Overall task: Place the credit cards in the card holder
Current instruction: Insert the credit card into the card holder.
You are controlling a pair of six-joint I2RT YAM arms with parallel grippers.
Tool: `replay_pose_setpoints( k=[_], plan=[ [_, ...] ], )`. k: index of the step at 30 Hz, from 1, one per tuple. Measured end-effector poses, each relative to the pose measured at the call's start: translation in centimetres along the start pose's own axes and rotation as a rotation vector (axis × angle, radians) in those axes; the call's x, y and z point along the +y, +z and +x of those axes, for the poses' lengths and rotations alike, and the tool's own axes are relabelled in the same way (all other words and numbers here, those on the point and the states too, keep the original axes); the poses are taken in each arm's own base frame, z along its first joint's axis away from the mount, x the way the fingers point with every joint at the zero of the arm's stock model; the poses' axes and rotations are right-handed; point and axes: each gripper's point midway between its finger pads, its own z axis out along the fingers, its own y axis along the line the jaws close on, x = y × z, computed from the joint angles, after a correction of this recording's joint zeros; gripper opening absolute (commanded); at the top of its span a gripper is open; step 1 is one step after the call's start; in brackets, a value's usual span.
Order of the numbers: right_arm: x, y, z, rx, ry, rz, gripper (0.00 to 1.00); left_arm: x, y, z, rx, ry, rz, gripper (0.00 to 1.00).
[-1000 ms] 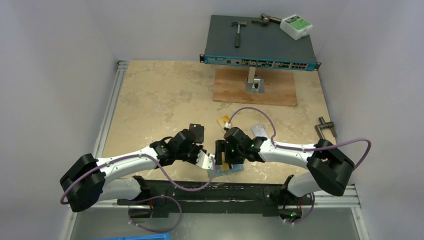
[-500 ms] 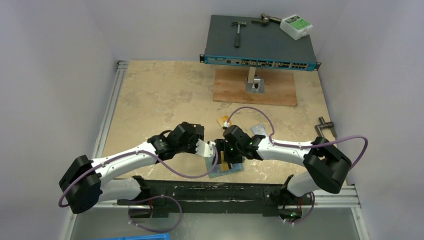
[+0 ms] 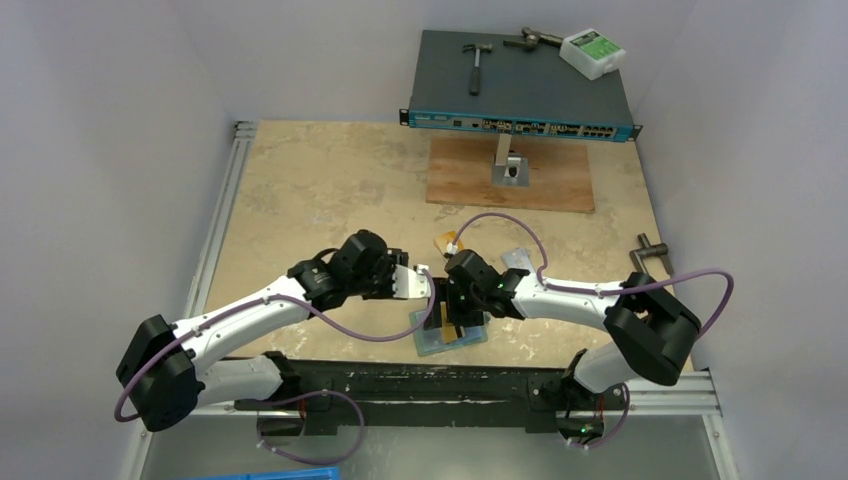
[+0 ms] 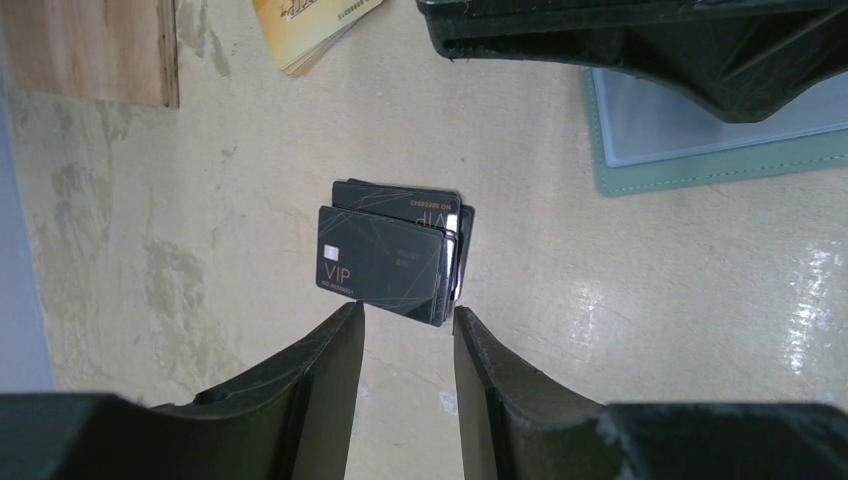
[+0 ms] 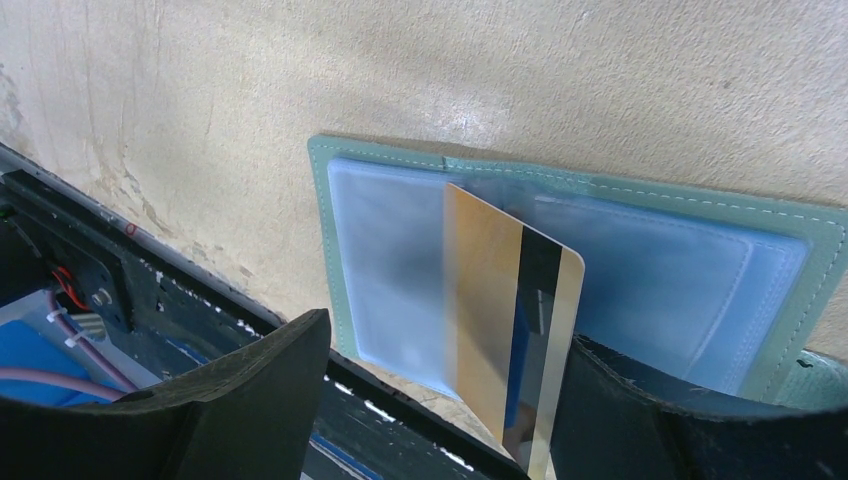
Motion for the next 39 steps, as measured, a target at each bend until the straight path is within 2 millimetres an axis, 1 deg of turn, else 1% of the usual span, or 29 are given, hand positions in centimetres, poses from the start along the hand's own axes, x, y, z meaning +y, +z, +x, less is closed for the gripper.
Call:
replay_pose_setpoints(
  k=[6, 9, 11, 13, 15, 16, 18, 20, 22, 23, 25, 26, 28, 30, 32, 34, 39],
  plan=[
    [0.2, -0.3, -0.1, -0.008, -0.001, -0.008, 0.73, -0.7, 0.2, -0.8, -0.04, 0.003, 0.037, 0.36],
    [0.2, -0.3, -0.1, -0.011, -0.002, -0.012, 0.73, -1.1, 0.6, -1.0, -0.043, 0.058, 0.03, 0.36],
    [0.1, -0.3, -0.1, -0.012, -0.002, -0.013, 0.73, -1.4, 0.8, -0.8, -0.017, 0.107, 0.021, 0.38],
    [0.1, -0.2, 0.0, -0.012, -0.002, -0.013, 0.73, -1.0, 0.8, -0.4, 0.021, 0.164, -0.011, 0.39],
    [0.0, -0.2, 0.0, -0.013, -0.002, -0.014, 0.73, -0.2, 0.5, 0.3, 0.069, 0.214, -0.047, 0.4],
    [0.0, -0.2, 0.0, -0.015, -0.002, -0.016, 0.74, 0.2, 0.2, 0.6, 0.087, 0.237, -0.062, 0.41],
    [0.0, -0.2, 0.0, -0.02, -0.003, -0.021, 0.73, 0.5, -0.9, 1.2, 0.115, 0.297, -0.077, 0.46],
    [0.1, -0.3, 0.0, -0.028, -0.003, -0.03, 0.74, 0.3, -2.7, 1.4, 0.105, 0.361, -0.08, 0.5],
    [0.0, -0.2, 0.1, -0.032, -0.001, -0.035, 0.74, 0.2, -4.5, 0.7, 0.056, 0.419, -0.094, 0.51],
    [0.0, -0.2, 0.1, -0.033, 0.0, -0.036, 0.74, 0.2, -5.1, 0.2, 0.025, 0.443, -0.101, 0.51],
    [0.0, -0.2, 0.0, -0.034, 0.001, -0.036, 0.74, -0.2, -5.4, -0.9, -0.034, 0.495, -0.101, 0.5],
    [0.0, -0.2, 0.0, -0.035, 0.001, -0.035, 0.74, -0.6, -5.1, -1.3, -0.057, 0.514, -0.098, 0.5],
    [0.0, -0.2, 0.0, -0.036, 0.002, -0.036, 0.74, -2.3, -3.9, -1.5, -0.093, 0.57, -0.061, 0.49],
    [0.0, -0.2, 0.0, -0.038, 0.002, -0.038, 0.74, -4.6, -2.3, -0.8, -0.109, 0.611, 0.008, 0.48],
    [0.0, -0.2, 0.0, -0.038, 0.002, -0.038, 0.74, -6.4, -1.3, -0.2, -0.135, 0.644, 0.051, 0.47],
    [0.0, -0.2, 0.0, -0.039, 0.002, -0.039, 0.74, -7.5, -0.5, 0.1, -0.172, 0.673, 0.059, 0.46],
    [0.1, -0.2, 0.0, -0.04, 0.002, -0.044, 0.74, -9.1, 1.0, 0.6, -0.22, 0.726, 0.073, 0.46]
  ],
)
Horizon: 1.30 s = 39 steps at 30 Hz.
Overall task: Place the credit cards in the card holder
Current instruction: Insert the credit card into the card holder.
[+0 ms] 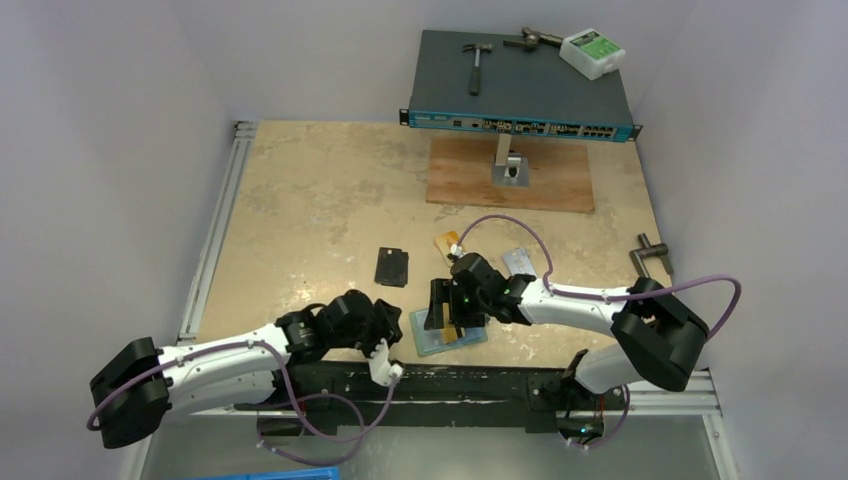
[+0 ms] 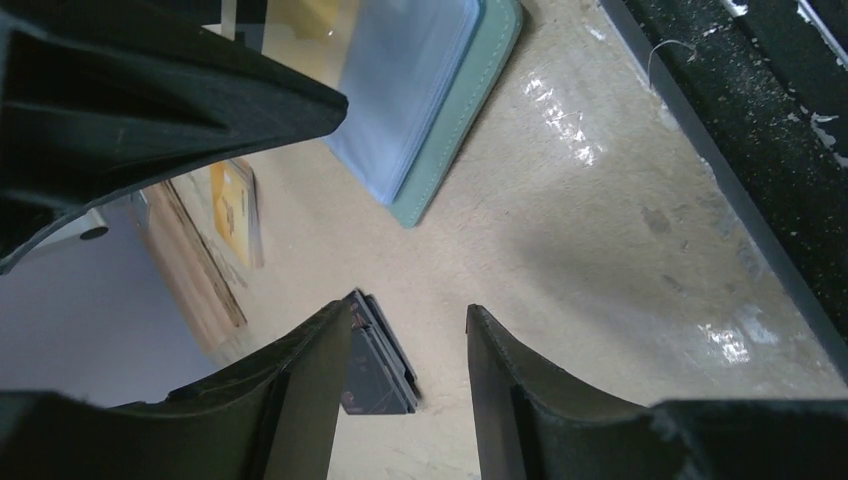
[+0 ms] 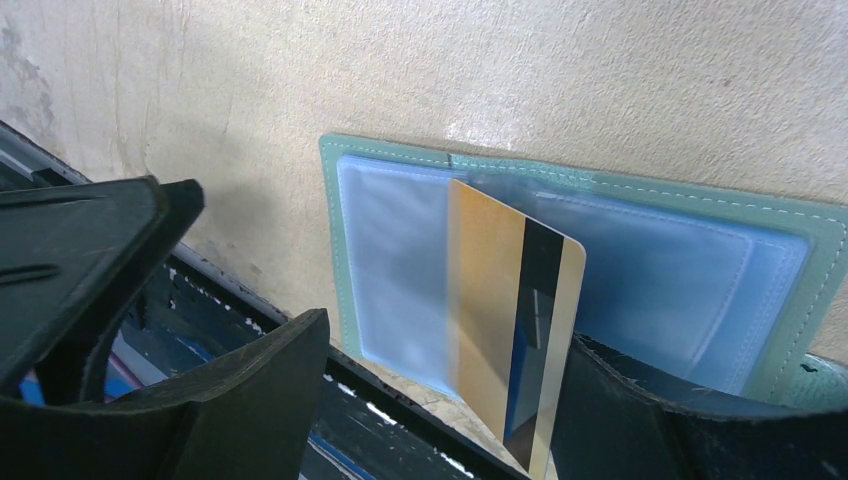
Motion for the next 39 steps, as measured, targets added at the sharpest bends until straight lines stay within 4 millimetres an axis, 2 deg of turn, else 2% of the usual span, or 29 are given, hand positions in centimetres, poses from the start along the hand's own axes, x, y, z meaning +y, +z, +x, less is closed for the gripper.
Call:
replay_pose_setpoints(
  k=[3, 9, 15, 23, 29, 39],
  plan=[
    [0.0, 0.0, 0.1, 0.001, 0.0, -0.005, 0.74, -0.1, 0.8, -0.1, -0.011, 0.015, 0.002, 0.46],
    [0.0, 0.1, 0.0, 0.0, 0.001, -0.011, 0.74, 1.7, 2.0, -1.5, -0.061, 0.09, -0.063, 0.46],
    [0.0, 0.0, 0.0, -0.009, 0.007, -0.018, 0.74, 1.2, 3.4, -2.2, -0.101, 0.154, -0.043, 0.42],
    [0.5, 0.3, -0.2, -0.028, 0.015, -0.059, 0.73, 1.1, 4.1, -2.9, -0.134, 0.203, -0.054, 0.34],
    [0.9, 0.5, -0.1, -0.026, 0.016, -0.085, 0.72, 1.0, 4.4, -2.7, -0.123, 0.202, -0.05, 0.26],
    [0.9, 0.4, -0.2, -0.037, 0.016, -0.099, 0.73, -0.6, 4.9, -2.7, -0.13, 0.226, 0.016, 0.25]
  ],
)
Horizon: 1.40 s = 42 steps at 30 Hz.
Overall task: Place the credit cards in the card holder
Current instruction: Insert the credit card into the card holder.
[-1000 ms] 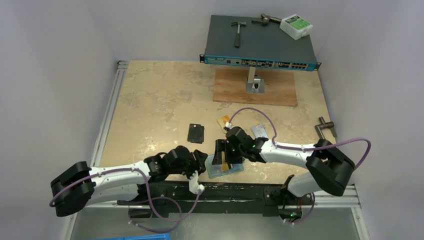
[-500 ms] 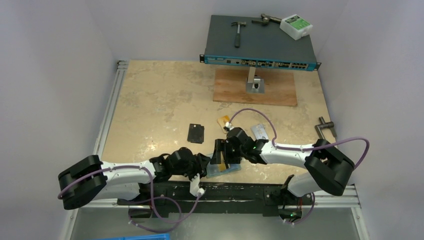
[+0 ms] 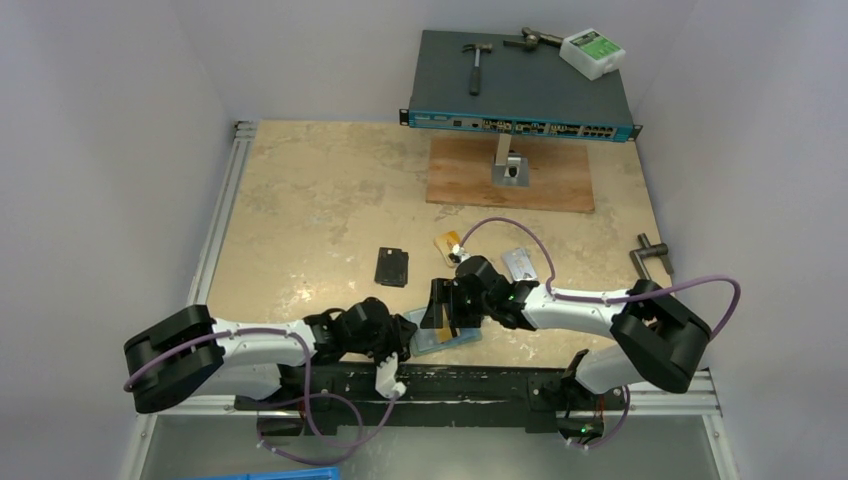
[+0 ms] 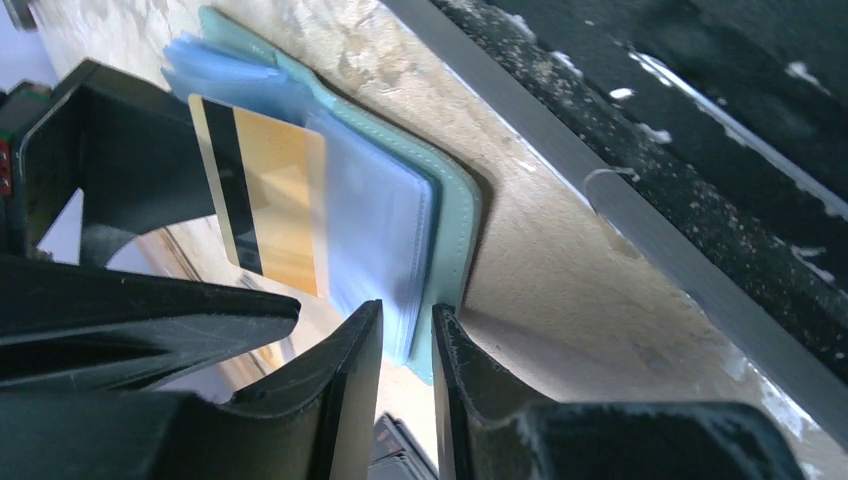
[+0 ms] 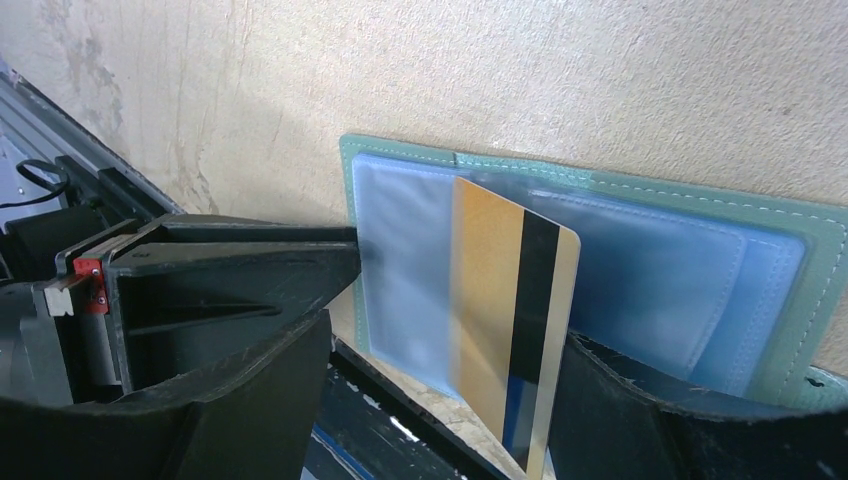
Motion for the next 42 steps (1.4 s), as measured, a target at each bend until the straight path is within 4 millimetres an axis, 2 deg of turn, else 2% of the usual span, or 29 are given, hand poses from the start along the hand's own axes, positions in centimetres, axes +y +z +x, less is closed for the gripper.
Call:
replay_pose_setpoints(
  k=[2, 12, 27, 42],
  plan=[
    [0.0, 0.0, 0.0, -0.001, 0.0, -0.001, 0.73, -0.8, 0.1, -0.1, -0.007, 0.024, 0.038, 0.25],
    [0.4, -0.4, -0.2, -0.014, -0.012, -0.021, 0.73, -0.8, 0.3, -0.2, -0.021, 0.1, 0.133, 0.26],
    [0.5, -0.4, 0.0, 0.026, -0.078, -0.011, 0.76, -1.3, 0.1, -0.1, -0.019, 0.161, 0.205, 0.17],
    [-0.4, -0.8, 0.1, 0.036, -0.099, 0.065, 0.67, -2.4, -0.3, -0.2, -0.018, 0.169, 0.198, 0.1]
  ],
)
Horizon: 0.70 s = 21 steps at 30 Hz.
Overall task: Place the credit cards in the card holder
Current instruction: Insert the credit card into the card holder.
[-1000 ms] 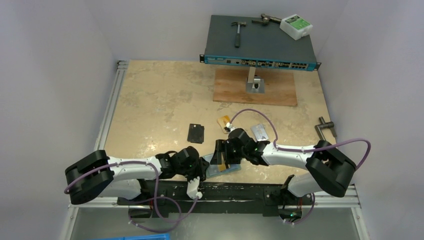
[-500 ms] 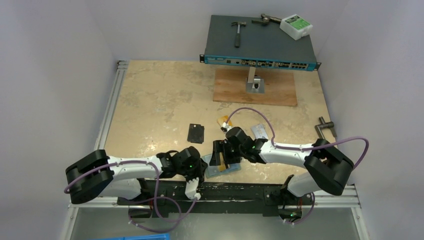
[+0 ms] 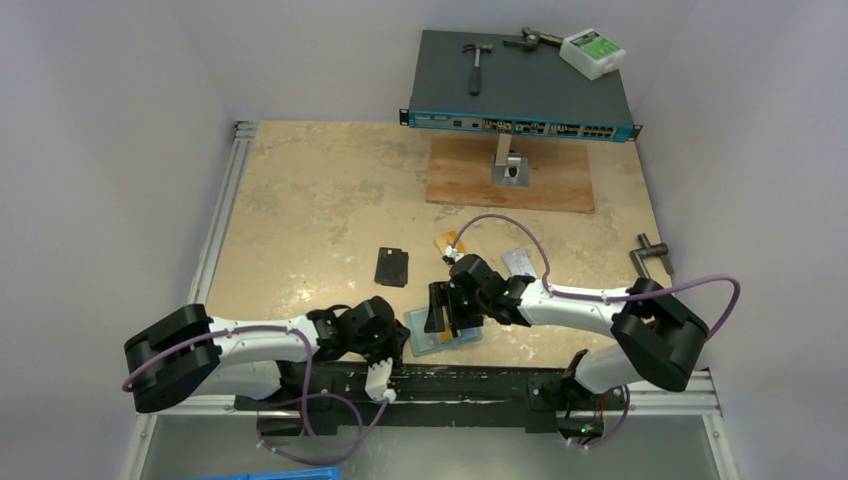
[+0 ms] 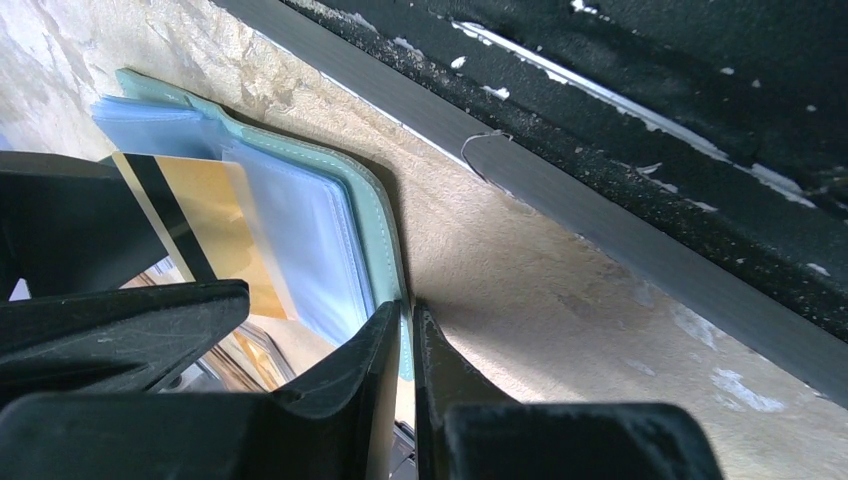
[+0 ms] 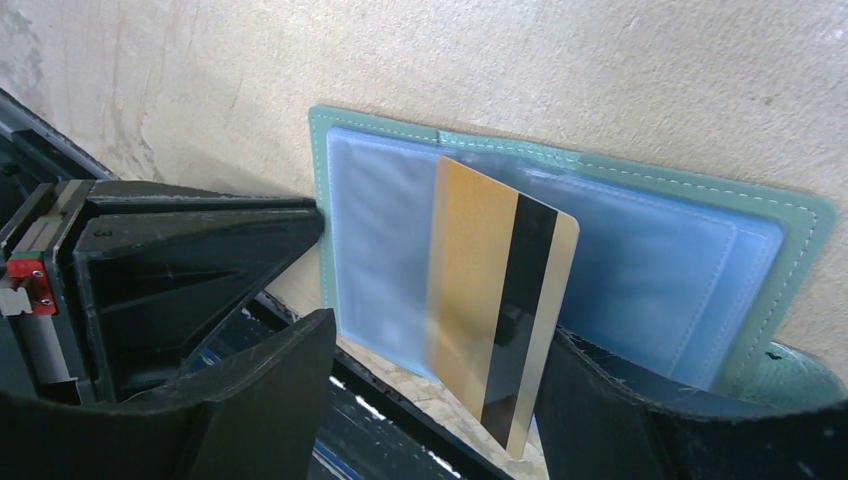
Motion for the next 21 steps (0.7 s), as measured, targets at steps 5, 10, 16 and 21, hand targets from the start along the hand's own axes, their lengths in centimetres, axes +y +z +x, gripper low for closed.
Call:
replay_pose_setpoints(
  k=[5, 10, 16, 21],
  plan=[
    [-0.14, -0.04, 0.06, 0.001, 0.002, 0.007, 0.68, -0.05, -0.03, -0.02, 0.0, 0.0, -0.003, 0.09],
    [-0.14, -0.05, 0.07, 0.002, 0.001, 0.007, 0.7, -0.02, -0.03, -0.03, 0.0, 0.0, -0.005, 0.09],
    [-0.54, -0.6, 0.55, 0.019, 0.003, 0.025, 0.7, -0.03, 0.01, -0.05, -0.003, 0.003, 0.003, 0.13],
    [-0.76, -0.79, 0.8, 0.028, 0.002, 0.035, 0.69, 0.38, 0.18, 0.04, -0.01, -0.006, 0.022, 0.08]
  ],
)
